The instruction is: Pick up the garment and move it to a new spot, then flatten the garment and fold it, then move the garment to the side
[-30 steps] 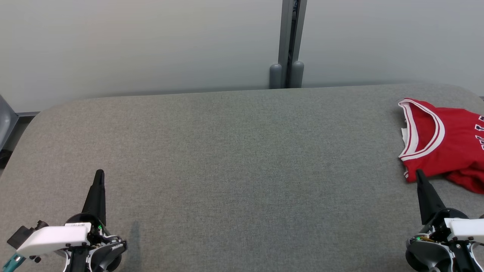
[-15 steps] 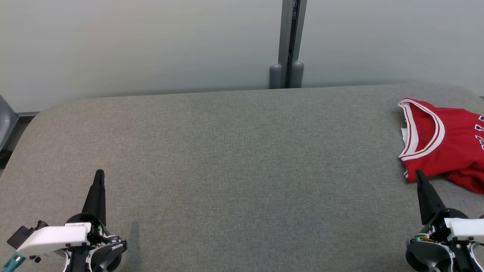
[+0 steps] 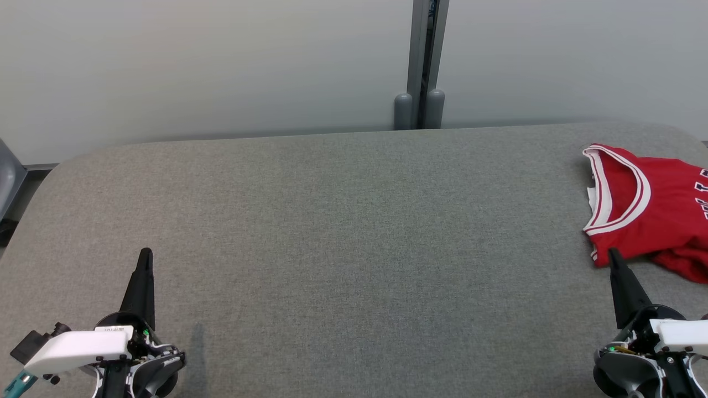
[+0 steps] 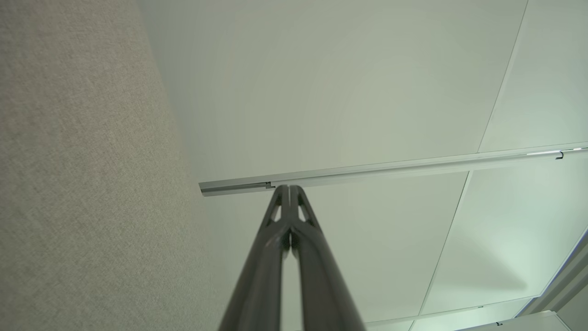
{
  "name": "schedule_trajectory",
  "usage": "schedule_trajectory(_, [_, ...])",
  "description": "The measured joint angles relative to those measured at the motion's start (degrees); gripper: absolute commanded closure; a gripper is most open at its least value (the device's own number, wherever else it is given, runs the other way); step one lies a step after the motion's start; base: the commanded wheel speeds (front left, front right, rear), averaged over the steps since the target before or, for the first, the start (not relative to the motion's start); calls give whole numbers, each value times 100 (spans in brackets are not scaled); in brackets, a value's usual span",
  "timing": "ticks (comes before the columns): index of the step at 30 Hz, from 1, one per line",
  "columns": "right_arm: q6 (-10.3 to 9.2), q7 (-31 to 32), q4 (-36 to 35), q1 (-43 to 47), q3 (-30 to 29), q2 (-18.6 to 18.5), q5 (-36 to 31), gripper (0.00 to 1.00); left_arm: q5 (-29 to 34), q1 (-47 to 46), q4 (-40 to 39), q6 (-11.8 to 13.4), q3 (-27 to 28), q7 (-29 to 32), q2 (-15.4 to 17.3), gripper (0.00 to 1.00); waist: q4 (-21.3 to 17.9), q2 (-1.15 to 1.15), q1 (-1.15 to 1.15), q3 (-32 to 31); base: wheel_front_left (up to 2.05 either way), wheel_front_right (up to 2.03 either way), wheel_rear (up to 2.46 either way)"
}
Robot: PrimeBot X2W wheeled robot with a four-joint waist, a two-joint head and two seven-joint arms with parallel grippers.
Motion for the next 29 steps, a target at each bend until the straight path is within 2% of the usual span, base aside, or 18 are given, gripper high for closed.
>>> schedule_trajectory(29, [0,0,0,0,0,0,0,100,0,0,-1,0,0,0,0,100,0,0,0,0,0,0,0])
